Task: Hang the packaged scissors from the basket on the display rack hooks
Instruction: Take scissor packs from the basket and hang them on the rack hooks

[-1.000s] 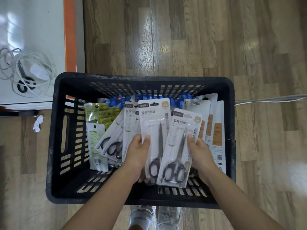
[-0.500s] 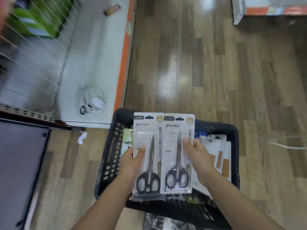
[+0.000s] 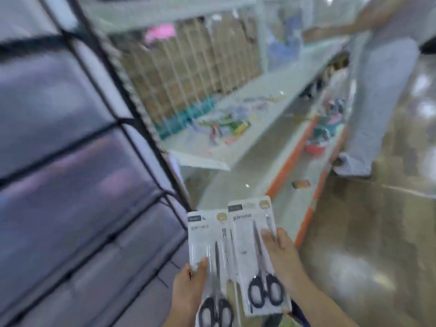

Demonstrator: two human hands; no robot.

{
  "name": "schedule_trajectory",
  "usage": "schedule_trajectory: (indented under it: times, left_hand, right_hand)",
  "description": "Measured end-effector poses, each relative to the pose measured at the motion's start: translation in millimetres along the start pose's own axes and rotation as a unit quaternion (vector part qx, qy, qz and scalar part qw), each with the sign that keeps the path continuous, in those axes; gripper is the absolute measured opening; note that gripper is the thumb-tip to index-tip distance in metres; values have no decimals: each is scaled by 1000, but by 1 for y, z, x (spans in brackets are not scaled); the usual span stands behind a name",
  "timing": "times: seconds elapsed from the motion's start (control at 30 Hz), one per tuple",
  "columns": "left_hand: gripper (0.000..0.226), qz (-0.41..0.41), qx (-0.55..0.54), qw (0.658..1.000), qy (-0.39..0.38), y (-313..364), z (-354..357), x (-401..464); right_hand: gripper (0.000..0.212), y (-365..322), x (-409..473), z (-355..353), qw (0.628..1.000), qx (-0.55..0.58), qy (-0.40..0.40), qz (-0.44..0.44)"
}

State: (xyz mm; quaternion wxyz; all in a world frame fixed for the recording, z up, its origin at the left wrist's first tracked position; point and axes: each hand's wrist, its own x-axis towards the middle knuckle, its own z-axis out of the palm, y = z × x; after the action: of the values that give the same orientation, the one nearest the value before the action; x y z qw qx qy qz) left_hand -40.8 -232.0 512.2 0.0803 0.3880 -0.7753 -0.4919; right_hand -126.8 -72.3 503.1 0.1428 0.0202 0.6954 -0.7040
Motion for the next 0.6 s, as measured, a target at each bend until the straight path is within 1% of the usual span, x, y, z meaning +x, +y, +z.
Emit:
schedule_trajectory:
  times: [0.07,0.1,0.2,0.3,0.37,0.47,0.6]
  left_hand:
    - [37,-2,-53,997,55,23,-54,-12]
    - [36,1,-77,994,82,33,-80,-19]
    - [31,16,-129,981,145,59,-151,-45]
    - [30,37,-172,961,215,74,-223,-76]
    - [29,48,-211,943,253,74,-270,-98]
    - [28,57,-250,920,297,62,-331,-129]
    - [26,58,-295,891,340,37,-399,-170]
  right_hand:
    - [17,-56,-18,30,997,-17,-48,-53]
    - [18,-84,-29,45,994,-30,-73,-78]
    - [25,-150,-59,85,983,-43,-114,-136]
    - [38,-204,-99,128,971,-69,-155,-168]
    - [39,-231,-130,158,961,-71,-184,-193]
    - [29,-259,-179,200,939,-67,-235,-240]
    - [22,-272,-243,252,916,-57,-298,-262]
